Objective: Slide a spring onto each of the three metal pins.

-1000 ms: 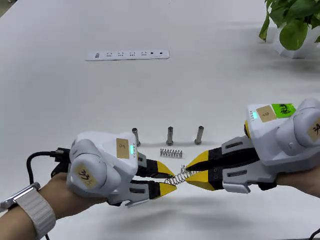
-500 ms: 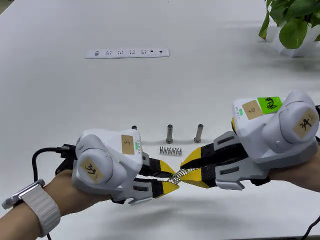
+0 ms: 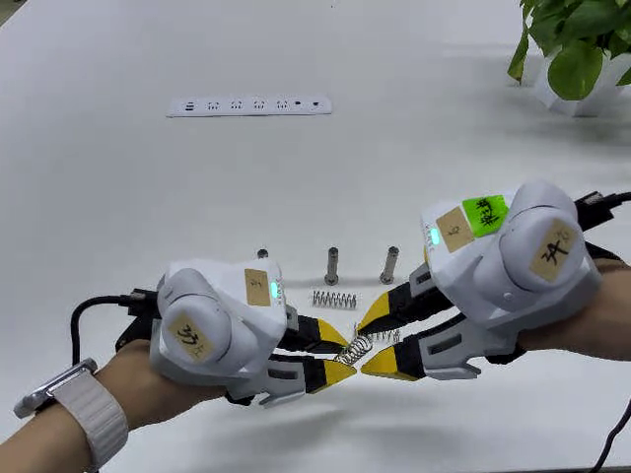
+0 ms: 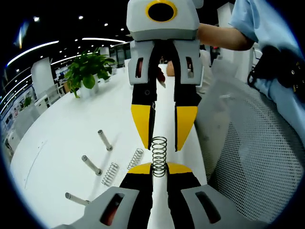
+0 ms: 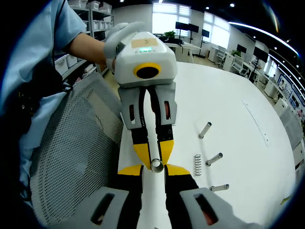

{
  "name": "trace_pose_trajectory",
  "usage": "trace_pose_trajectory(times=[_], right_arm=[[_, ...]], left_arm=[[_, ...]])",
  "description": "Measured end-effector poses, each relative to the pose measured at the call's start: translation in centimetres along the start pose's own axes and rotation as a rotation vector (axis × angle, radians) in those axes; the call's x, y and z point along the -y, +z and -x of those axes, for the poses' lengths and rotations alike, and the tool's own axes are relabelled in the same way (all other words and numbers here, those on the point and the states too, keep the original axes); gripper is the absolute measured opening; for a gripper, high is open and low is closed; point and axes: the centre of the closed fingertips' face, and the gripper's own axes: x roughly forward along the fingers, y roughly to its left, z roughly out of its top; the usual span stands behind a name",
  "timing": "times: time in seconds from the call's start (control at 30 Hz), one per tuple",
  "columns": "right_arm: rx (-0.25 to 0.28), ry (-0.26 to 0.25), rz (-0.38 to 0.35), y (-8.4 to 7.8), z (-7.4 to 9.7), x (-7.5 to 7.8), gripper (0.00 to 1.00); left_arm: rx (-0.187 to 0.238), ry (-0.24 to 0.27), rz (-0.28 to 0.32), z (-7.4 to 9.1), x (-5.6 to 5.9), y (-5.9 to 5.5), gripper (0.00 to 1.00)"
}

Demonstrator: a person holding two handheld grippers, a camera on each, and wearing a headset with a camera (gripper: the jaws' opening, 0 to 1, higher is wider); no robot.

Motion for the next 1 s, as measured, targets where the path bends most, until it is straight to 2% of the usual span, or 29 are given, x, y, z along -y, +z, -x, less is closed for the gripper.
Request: trace_pose_trajectory(times=[0.1,0.37,0.67,1.0], right_arm=[[-0.053,0.008,0.038,-0.5,-0.3,0.2,0.17],[-0.092,0.061,0.072,-0.4,-1.1,0.1,0.13],[-0.11,0.076,0.092,-0.7,-1.2,0.1,0.13],[-0.127,0.099,0.07,-1.1,-1.0,-0.2,0.12]], left_arm=[[-0.003,-0.002,-0.01,-0.1,0.1,0.1,0.09],[-0.016,-0.011,-0.019,-0.4,0.3,0.1,0.09],[-0.015,-0.01,-0.018,-0.4,0.2,0.3,0.09],[-0.008,-0.024,-0.022,-0.8,0.8,0.6,0.1]])
